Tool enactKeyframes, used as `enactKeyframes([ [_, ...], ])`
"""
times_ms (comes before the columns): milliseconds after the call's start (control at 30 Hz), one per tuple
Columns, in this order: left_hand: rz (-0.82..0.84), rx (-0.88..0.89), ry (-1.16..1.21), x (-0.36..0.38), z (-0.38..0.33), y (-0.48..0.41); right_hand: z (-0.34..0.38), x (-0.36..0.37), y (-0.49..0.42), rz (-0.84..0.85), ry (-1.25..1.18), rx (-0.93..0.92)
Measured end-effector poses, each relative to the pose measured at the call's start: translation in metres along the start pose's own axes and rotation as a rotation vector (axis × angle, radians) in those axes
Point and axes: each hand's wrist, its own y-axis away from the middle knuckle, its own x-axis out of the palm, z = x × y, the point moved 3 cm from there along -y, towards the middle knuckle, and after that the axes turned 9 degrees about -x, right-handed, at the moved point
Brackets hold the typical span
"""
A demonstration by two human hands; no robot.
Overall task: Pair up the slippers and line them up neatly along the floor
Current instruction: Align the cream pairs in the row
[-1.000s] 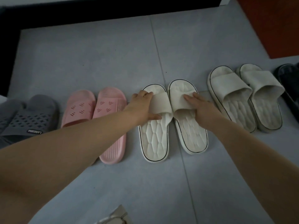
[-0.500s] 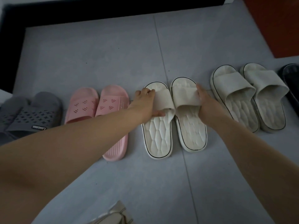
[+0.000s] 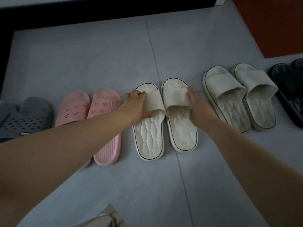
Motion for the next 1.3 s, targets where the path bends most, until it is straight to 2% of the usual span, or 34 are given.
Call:
enactKeyframes([
  [367, -0.007, -0.033, -0.018, 0.0, 0.001, 0.001, -0.004, -0.012, 0.0, 0.055, -0.156, -0.055],
  [433, 0.019, -0.026, -0.009, -0.003, 0.0, 0.002, -0.017, -0.029, 0.007, -0.1, -0.186, -0.004],
  [533, 0.03, 0.001, -0.026, -0.019, -0.01, 0.004, -0.061, -0.062, 0.027, -0.441, -0.273, 0.185],
  [600, 0.025, 0.042, -0.051, -0.035, -0.029, 0.002, -0.1, -0.087, 0.037, -0.501, -0.228, 0.293],
  [667, 0.03, 0.103, -0.064, -0.048, -0.059, -0.003, -0.135, -0.121, 0.034, -0.417, -0.1, 0.28],
  [700, 0.03, 0.137, -0.052, -0.053, -0.077, -0.007, -0.148, -0.141, 0.028, -0.317, -0.011, 0.223],
  [867, 0.044, 0.255, 0.189, -0.05, -0.184, -0.02, -0.166, -0.204, 0.014, 0.401, 0.395, -0.223],
  [933, 0.038, 0.24, 0.221, -0.03, -0.214, -0.027, -0.173, -0.206, 0.02, 0.607, 0.474, -0.332],
  [1000, 0.064, 0.181, 0.198, -0.003, -0.238, -0.036, -0.191, -0.206, 0.012, 0.617, 0.464, -0.38],
  [1067, 0.09, 0.081, 0.211, 0.023, -0.254, -0.045, -0.213, -0.204, -0.012, 0.533, 0.408, -0.367],
  [1200, 0.051, -0.122, 0.34, 0.048, -0.271, -0.058, -0.238, -0.192, -0.06, 0.447, 0.043, -0.293],
  [1233, 0.067, -0.181, 0.445, 0.05, -0.27, -0.058, -0.241, -0.189, -0.065, 0.443, -0.043, -0.291],
  [1300, 0.013, -0.24, 0.543, 0.048, -0.269, -0.055, -0.248, -0.185, -0.068, 0.434, -0.11, -0.306],
])
